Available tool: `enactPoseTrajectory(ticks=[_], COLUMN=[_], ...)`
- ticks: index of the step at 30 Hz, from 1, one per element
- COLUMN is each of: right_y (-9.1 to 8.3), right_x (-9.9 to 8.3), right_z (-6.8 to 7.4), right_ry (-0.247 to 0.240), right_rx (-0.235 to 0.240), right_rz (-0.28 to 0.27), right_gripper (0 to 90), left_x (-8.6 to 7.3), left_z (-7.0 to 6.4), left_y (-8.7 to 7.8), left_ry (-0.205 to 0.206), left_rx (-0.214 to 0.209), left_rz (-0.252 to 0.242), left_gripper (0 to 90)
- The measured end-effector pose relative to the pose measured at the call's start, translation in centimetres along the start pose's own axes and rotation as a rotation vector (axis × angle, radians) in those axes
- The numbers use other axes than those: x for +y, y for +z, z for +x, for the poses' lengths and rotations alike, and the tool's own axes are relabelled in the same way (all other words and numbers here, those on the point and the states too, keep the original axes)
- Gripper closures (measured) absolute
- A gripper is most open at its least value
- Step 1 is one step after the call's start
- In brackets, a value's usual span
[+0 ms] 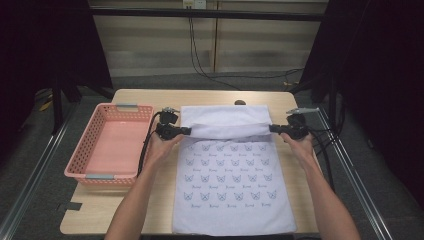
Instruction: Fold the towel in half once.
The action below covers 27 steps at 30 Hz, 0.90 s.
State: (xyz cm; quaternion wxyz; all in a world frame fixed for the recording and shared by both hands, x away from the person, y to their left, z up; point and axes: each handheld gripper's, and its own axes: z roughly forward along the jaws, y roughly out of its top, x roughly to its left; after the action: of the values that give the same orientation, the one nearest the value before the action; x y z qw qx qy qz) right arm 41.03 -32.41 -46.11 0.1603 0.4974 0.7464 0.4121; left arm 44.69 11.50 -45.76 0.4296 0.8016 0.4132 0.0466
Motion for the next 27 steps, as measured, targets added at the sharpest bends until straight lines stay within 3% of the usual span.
enactPoseTrajectory(ticks=[2, 8, 12, 13, 18, 22, 24, 27], right_y=[-1.6, -5.6, -7.5, -7.8, -9.7, -11.2, -12.1, -13.0], right_x=[0.9, 2.8, 3.9, 4.2, 6.6, 8.2, 8.4, 7.4], right_z=[0.4, 1.2, 2.2, 2.3, 2.5, 2.5, 2.6, 2.8], right_ry=[-0.034, -0.064, -0.085, -0.094, -0.095, -0.091, -0.094, -0.095], right_rx=[-0.001, 0.028, 0.041, 0.039, 0.039, 0.037, 0.046, 0.068], right_rz=[-0.030, -0.099, -0.136, -0.140, -0.203, -0.267, -0.291, -0.300], right_gripper=[87.4, 87.4, 87.4, 87.4, 87.3, 87.3, 87.4, 87.4], left_x=[0.5, 1.7, 3.0, 3.7, 7.1, 8.9, 8.8, 6.9], left_z=[-0.8, -1.8, -2.7, -2.9, -3.2, -4.5, -5.0, -5.9], left_y=[-1.4, -5.8, -7.8, -8.4, -10.1, -11.9, -12.4, -12.7], left_ry=[0.035, 0.068, 0.101, 0.125, 0.135, 0.164, 0.178, 0.201], left_rx=[-0.009, -0.033, -0.032, -0.022, -0.009, -0.012, -0.025, -0.050], left_rz=[-0.017, -0.107, -0.152, -0.169, -0.249, -0.313, -0.328, -0.308], left_gripper=[87.0, 86.9, 86.9, 86.9, 86.8, 86.8, 86.7, 86.7])
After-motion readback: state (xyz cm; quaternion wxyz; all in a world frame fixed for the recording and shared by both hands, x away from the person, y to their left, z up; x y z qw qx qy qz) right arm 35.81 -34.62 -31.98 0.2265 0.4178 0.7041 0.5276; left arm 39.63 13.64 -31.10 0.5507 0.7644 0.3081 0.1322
